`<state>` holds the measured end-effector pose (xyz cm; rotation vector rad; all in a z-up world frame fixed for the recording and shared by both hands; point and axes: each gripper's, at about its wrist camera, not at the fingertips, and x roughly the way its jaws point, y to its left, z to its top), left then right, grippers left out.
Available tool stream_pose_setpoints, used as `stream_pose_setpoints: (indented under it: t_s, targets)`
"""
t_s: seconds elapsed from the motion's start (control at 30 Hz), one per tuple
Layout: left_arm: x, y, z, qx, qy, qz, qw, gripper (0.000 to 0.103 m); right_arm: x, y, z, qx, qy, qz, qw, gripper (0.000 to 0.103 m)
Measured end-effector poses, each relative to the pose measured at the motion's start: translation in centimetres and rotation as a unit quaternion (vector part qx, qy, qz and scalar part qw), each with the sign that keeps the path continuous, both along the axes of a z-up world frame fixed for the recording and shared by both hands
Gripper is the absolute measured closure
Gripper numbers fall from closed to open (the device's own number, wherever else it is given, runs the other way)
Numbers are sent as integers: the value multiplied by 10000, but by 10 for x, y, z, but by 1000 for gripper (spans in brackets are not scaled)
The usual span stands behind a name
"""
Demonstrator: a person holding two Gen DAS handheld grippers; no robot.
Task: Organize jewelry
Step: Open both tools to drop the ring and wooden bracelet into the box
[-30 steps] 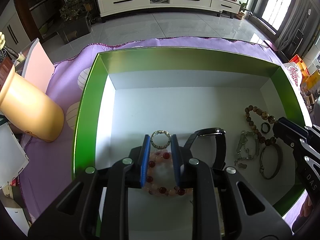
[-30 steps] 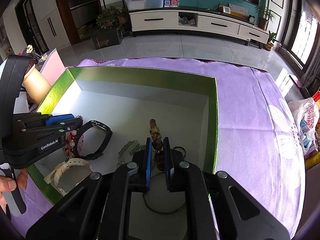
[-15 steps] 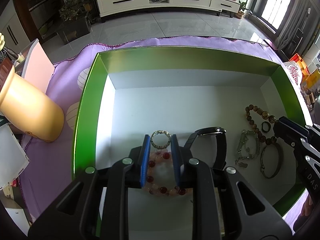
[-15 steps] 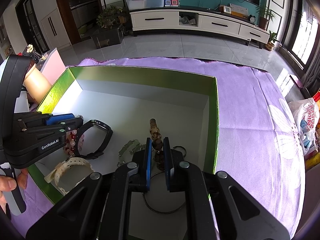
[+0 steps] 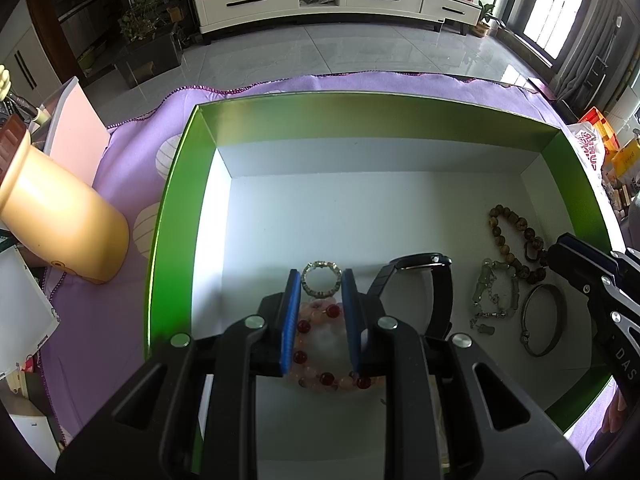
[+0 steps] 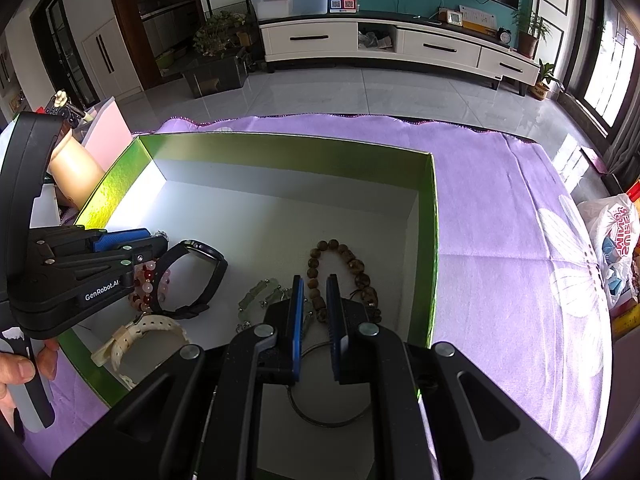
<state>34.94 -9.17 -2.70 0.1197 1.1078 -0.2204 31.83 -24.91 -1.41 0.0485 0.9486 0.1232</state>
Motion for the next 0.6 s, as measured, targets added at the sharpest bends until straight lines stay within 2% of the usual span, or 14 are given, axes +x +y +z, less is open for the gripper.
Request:
stream_pose_setpoints:
  t_s: [0.17, 0.33, 0.47, 0.6]
  targets:
    - [-1, 1, 1, -25, -10, 11, 10000, 81, 0, -1, 1, 47, 5, -8, 10000, 92]
    - [-4, 4, 8, -114, -69, 37, 9999, 69, -5, -3, 3, 103, -28, 9, 9999, 89]
    - [-12, 1, 16, -101, -171, -54, 9998, 66, -14, -4, 9, 139, -106, 27, 9998, 89]
    - [-22, -4, 29, -103, -318, -140, 9993, 54, -24, -3, 19, 149, -193, 42, 9997, 88]
